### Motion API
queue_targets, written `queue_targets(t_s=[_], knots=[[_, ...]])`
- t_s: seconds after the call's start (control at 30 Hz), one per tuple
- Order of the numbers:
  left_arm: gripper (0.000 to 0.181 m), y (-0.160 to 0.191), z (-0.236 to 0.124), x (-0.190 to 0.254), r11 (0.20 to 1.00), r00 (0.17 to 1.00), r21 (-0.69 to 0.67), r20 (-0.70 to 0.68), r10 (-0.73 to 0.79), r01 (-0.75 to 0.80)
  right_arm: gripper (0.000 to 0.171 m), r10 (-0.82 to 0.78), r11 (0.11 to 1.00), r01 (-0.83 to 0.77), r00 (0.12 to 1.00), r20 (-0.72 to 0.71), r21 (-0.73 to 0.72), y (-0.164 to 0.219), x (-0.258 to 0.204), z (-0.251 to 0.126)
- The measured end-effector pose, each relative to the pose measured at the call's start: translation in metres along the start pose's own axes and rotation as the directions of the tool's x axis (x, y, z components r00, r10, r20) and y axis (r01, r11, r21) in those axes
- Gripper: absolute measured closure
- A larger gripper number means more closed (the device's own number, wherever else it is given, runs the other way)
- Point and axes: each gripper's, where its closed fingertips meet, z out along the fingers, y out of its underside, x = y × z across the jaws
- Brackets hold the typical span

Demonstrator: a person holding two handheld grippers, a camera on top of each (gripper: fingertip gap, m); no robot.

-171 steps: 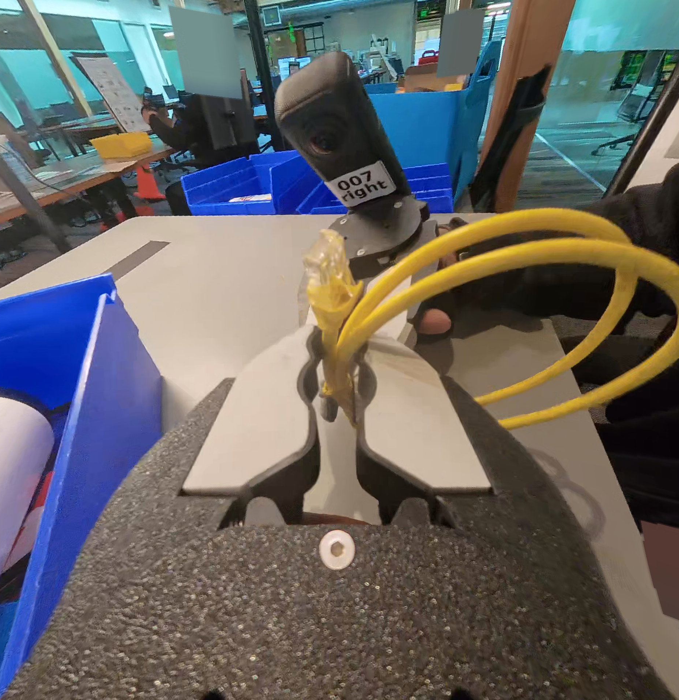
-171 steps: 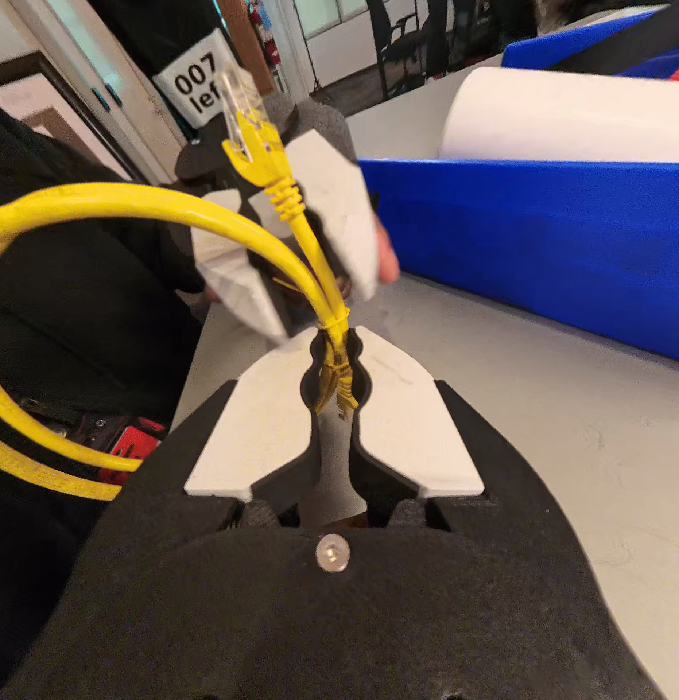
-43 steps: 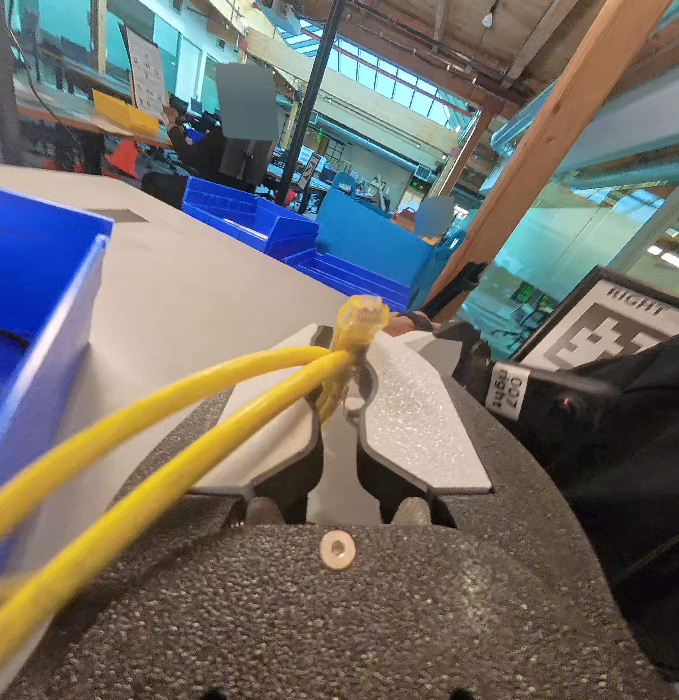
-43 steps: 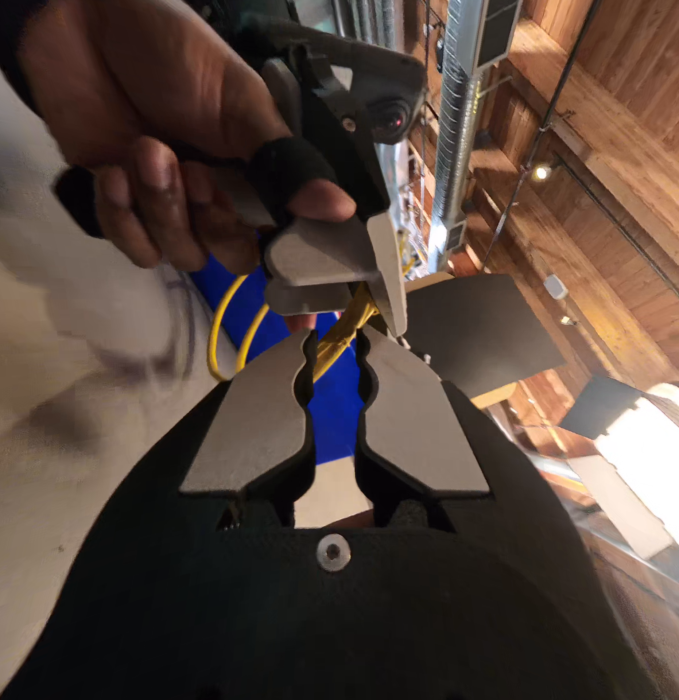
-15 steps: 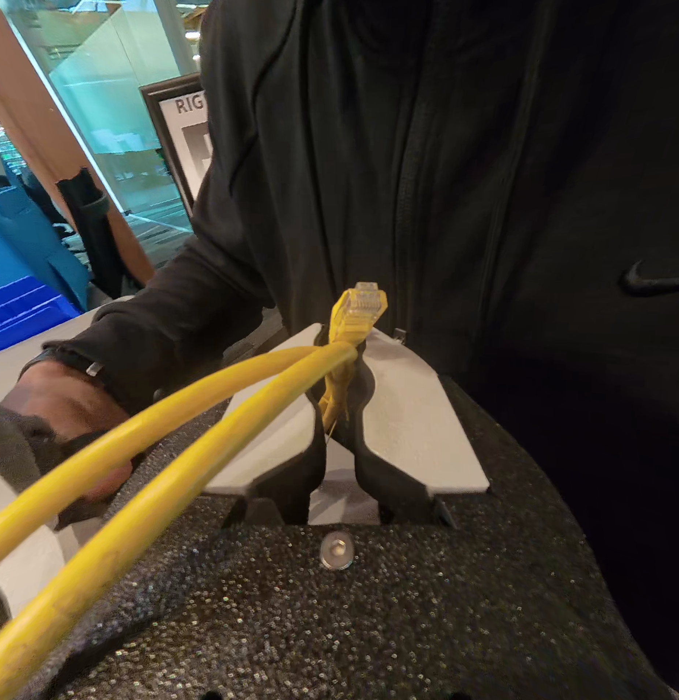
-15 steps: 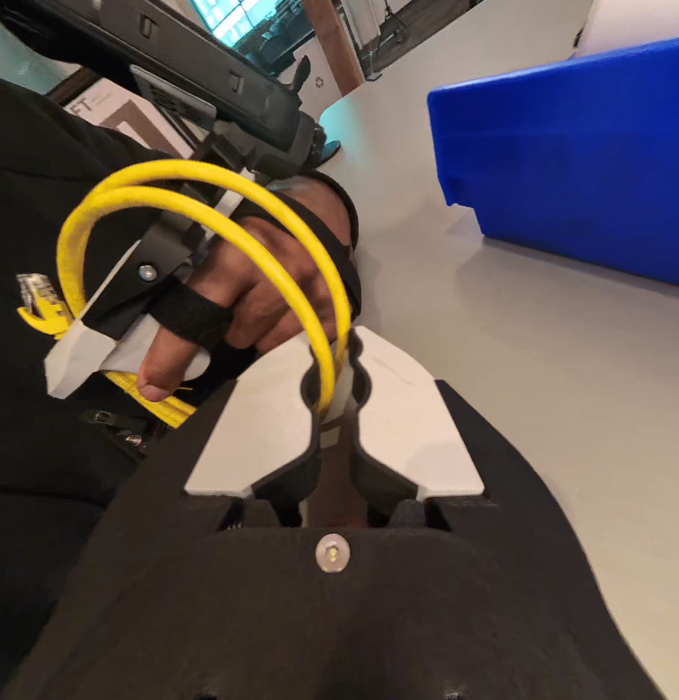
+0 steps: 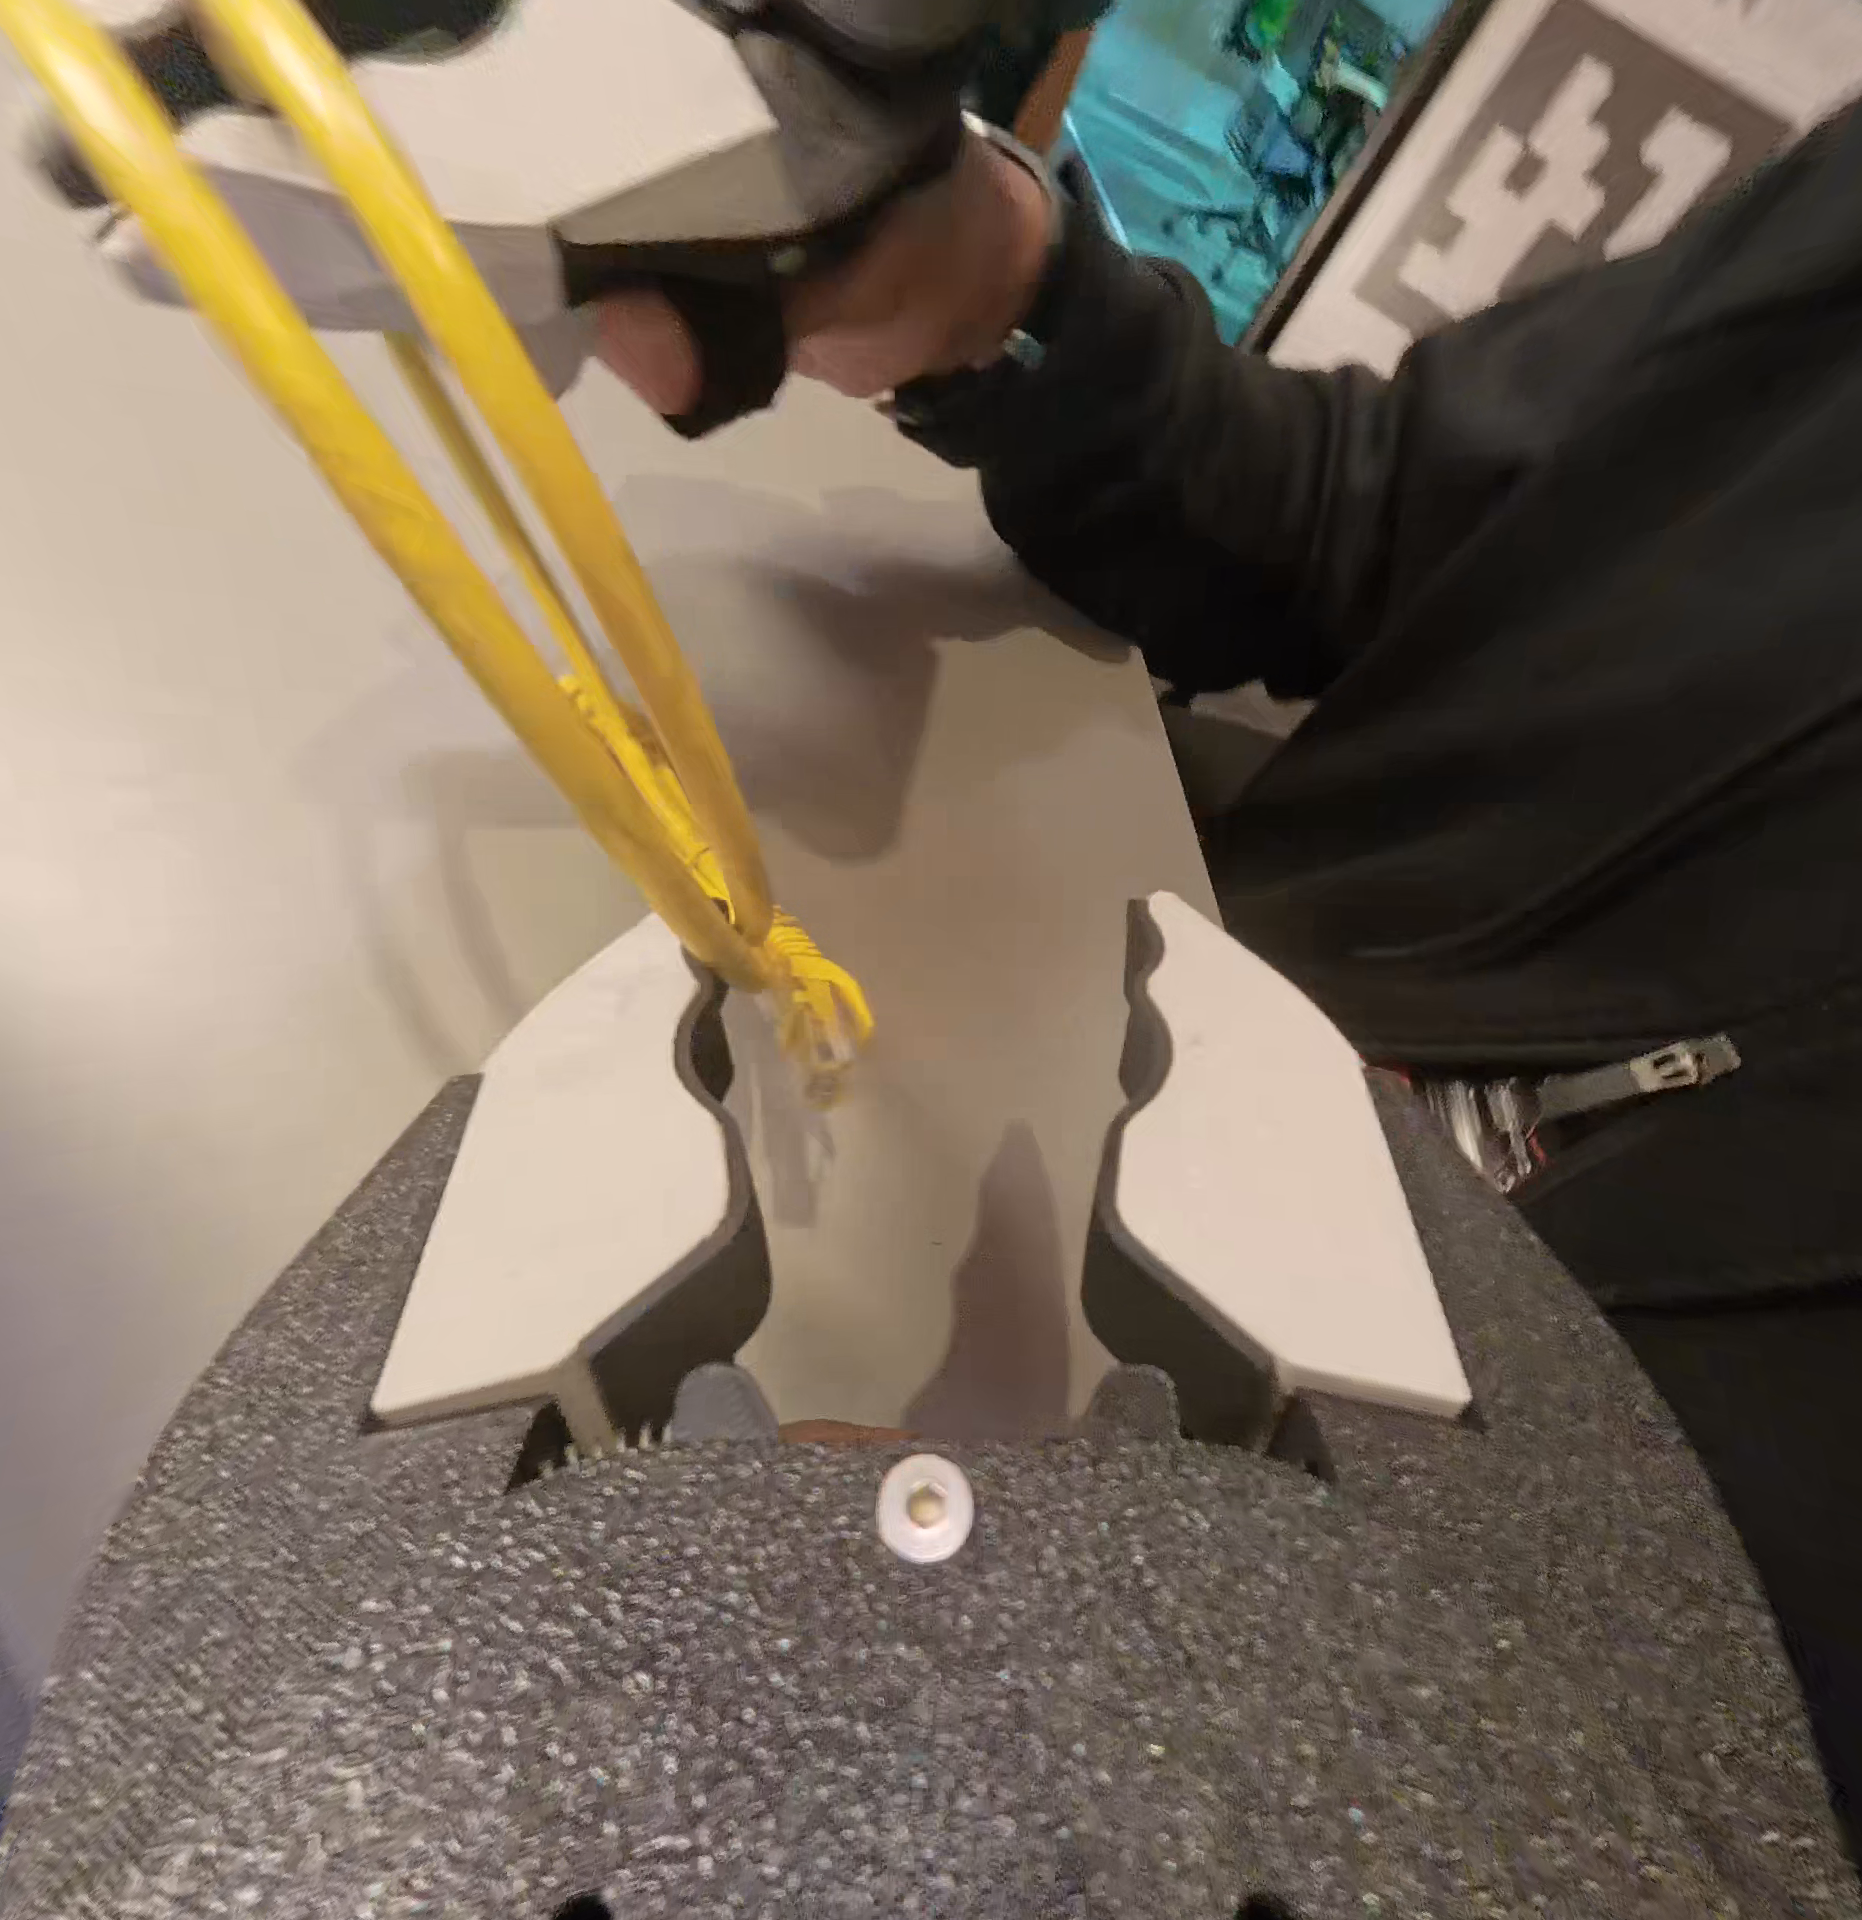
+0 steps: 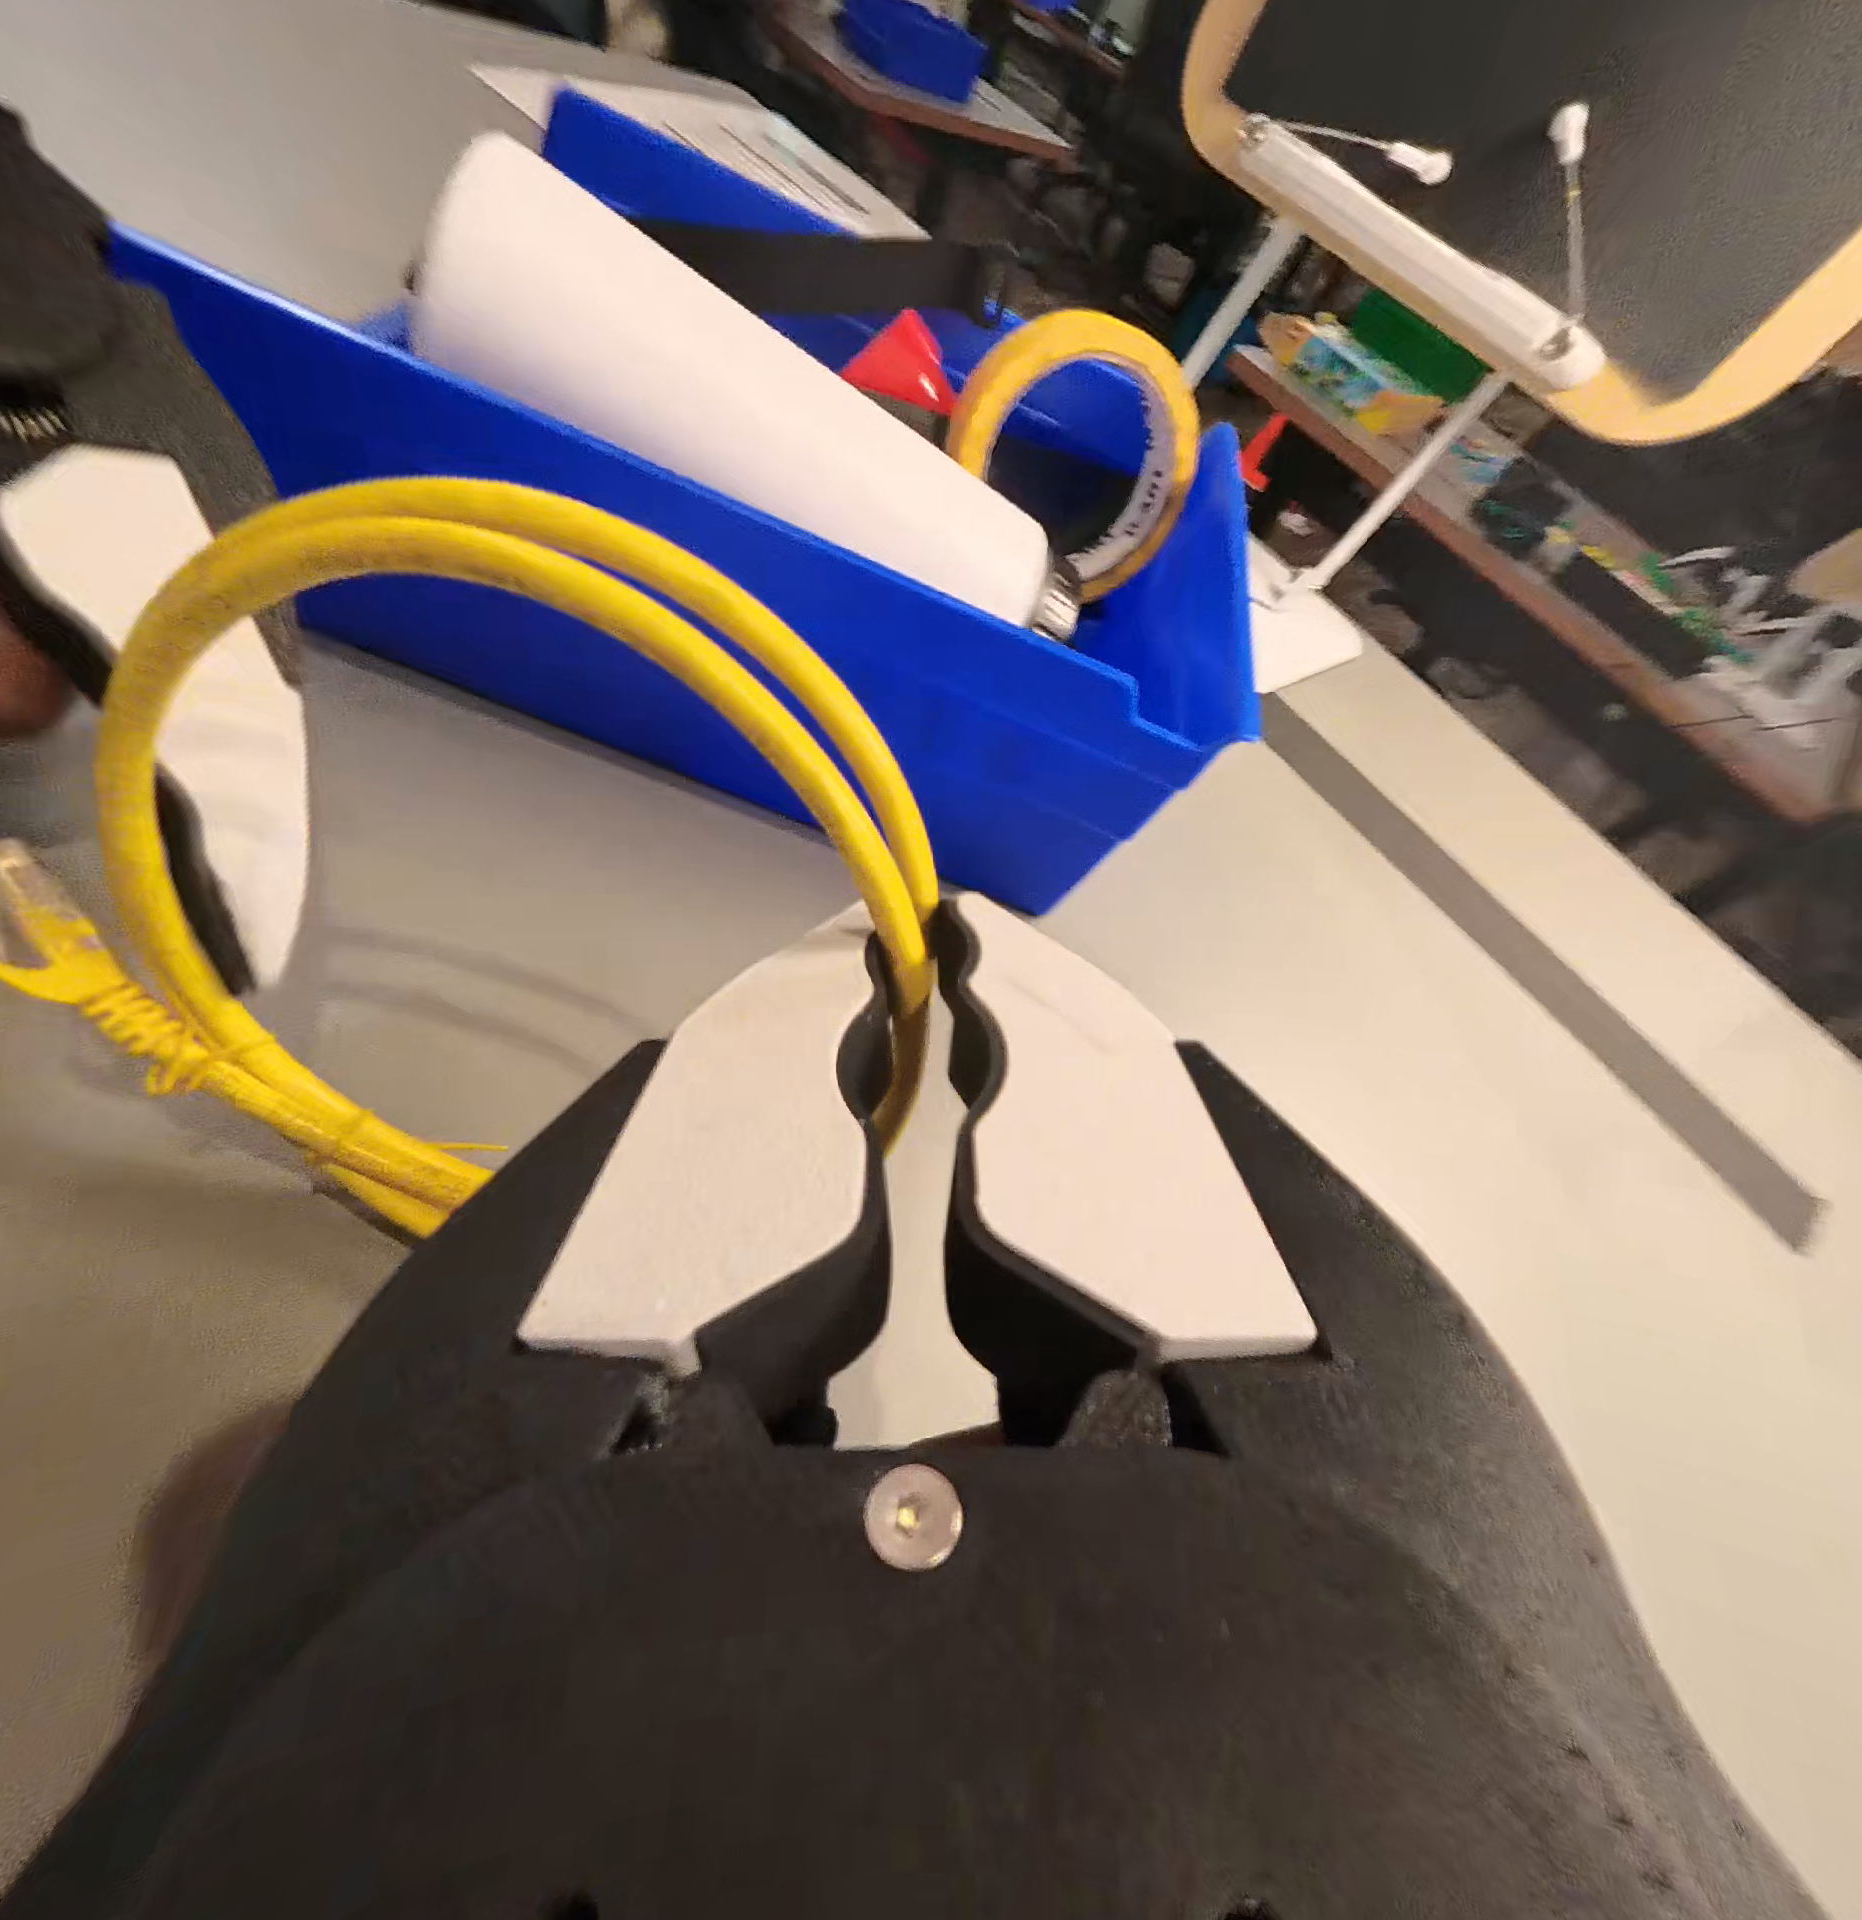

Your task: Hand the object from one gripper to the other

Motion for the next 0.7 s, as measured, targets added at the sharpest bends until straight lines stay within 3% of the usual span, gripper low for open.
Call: queue_targets(t_s=[0.03, 0.33, 0.5, 0.7], knots=[[0.105, -0.003, -0.003, -0.004, 0.999, 0.999, 0.015, 0.011, -0.032, 0.032, 0.166, -0.023, 1.0, 0.023, 0.999, -0.025, -0.02, 0.001, 0.003, 0.0], [0.1, -0.022, -0.013, -0.037, 0.985, 0.973, 0.141, 0.192, -0.13, 0.103, 0.166, -0.142, 0.987, 0.137, 0.988, -0.059, -0.09, 0.0, -0.004, 0.004], [0.117, -0.023, -0.013, -0.044, 0.982, 0.957, 0.158, 0.254, -0.14, 0.102, 0.166, -0.172, 0.982, 0.167, 0.984, -0.041, -0.093, -0.005, -0.015, 0.009], [0.167, -0.023, -0.016, -0.045, 0.984, 0.95, 0.166, 0.29, -0.112, 0.065, 0.166, -0.169, 0.982, 0.166, 0.985, -0.028, -0.087, -0.006, -0.023, 0.011]])
